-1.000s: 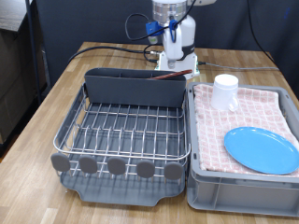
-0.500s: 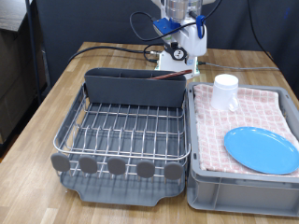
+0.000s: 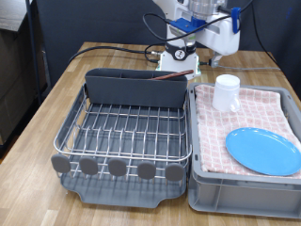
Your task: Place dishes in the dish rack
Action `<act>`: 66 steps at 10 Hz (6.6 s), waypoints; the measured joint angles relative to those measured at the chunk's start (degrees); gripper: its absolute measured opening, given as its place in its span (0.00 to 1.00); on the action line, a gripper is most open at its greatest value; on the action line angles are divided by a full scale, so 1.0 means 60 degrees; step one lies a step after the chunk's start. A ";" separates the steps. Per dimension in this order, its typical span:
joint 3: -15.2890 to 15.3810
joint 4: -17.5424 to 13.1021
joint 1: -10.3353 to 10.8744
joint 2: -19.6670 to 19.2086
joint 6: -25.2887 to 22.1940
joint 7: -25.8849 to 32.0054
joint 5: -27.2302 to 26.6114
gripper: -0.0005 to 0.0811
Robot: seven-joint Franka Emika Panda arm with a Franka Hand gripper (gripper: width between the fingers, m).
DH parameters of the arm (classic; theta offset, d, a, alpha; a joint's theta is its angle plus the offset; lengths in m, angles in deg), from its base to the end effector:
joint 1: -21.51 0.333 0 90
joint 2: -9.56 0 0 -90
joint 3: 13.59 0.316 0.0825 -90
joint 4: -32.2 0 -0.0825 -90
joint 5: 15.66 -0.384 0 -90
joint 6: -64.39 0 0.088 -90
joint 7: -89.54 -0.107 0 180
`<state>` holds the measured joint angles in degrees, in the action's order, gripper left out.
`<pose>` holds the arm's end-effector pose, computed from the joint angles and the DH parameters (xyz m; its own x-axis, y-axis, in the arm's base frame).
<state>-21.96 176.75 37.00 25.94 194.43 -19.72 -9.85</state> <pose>0.4315 0.0519 0.3816 -0.1426 -0.9894 0.0265 -0.9891 0.1414 -0.0408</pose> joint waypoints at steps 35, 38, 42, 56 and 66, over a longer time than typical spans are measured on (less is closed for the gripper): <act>0.1754 -0.0728 0.0177 -0.4731 0.6269 0.5020 -0.5631 0.99; 0.2048 -0.0731 -0.0052 -0.4919 0.6546 0.5552 -0.6159 0.99; 0.2487 -0.0772 -0.0456 -0.5116 0.6827 0.6257 -0.6723 0.99; 0.2115 -0.0789 -0.0213 -0.5225 0.6961 0.5734 -0.5840 0.02; 0.0323 -0.1109 0.0894 -0.3444 0.4119 0.2697 -0.2183 0.00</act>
<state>-20.03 170.09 42.36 5.28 219.14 -3.54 -22.95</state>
